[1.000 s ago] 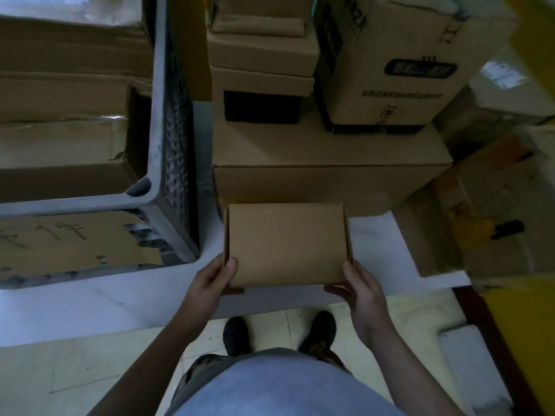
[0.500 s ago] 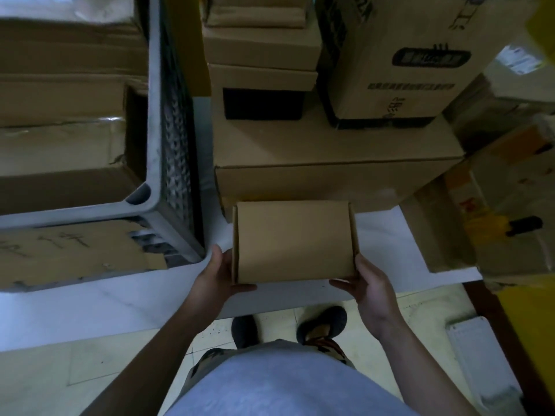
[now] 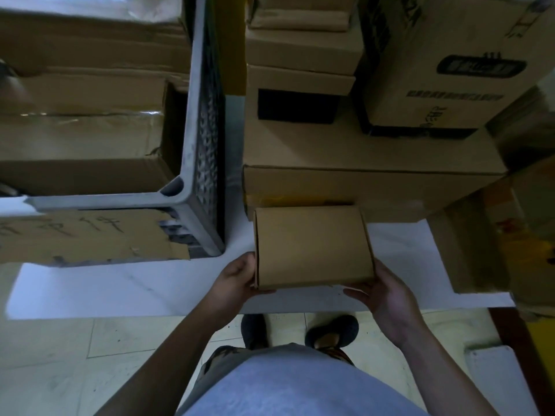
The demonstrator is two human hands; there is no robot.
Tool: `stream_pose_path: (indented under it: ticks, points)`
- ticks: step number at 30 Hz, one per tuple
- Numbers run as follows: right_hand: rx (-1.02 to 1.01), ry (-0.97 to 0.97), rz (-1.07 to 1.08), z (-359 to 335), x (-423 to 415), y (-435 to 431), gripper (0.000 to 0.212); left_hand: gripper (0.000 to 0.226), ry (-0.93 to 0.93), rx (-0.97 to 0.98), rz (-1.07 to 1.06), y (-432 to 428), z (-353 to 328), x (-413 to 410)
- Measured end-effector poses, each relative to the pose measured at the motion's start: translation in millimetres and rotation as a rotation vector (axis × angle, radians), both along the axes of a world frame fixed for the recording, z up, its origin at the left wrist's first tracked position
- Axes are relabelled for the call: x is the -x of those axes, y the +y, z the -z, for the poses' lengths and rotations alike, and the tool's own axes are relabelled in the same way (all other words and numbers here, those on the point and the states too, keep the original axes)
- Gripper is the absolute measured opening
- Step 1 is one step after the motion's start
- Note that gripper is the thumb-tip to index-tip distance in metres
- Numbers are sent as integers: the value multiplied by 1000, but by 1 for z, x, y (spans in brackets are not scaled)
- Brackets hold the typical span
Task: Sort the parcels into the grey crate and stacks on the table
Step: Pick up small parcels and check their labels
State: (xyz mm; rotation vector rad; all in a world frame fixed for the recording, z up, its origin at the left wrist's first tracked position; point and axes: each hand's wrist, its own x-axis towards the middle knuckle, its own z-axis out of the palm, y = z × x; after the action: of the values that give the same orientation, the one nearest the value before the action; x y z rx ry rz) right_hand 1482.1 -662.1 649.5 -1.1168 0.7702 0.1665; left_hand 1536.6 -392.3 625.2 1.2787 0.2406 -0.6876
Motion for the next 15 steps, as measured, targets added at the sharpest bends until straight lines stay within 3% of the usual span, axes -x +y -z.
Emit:
stream_pose_path:
  ticks: [8,9,12,13,15]
  points:
    - [17,6,66,0,4,-8,38,35,-62,-72,115,-8,1,5]
    - [2,26,101,-1,3,-7,37,45,-71,-61,128,-6,3,5]
    - [44,77,135,-4,2,-7,29,118,-93,-35,212,3,10,6]
    - [59,77,132,-5,2,-6,27,125,-101,-26,225,5,11,5]
    - [66,47,120,-5,2,-5,31,112,-131,-12,238,7,10,5]
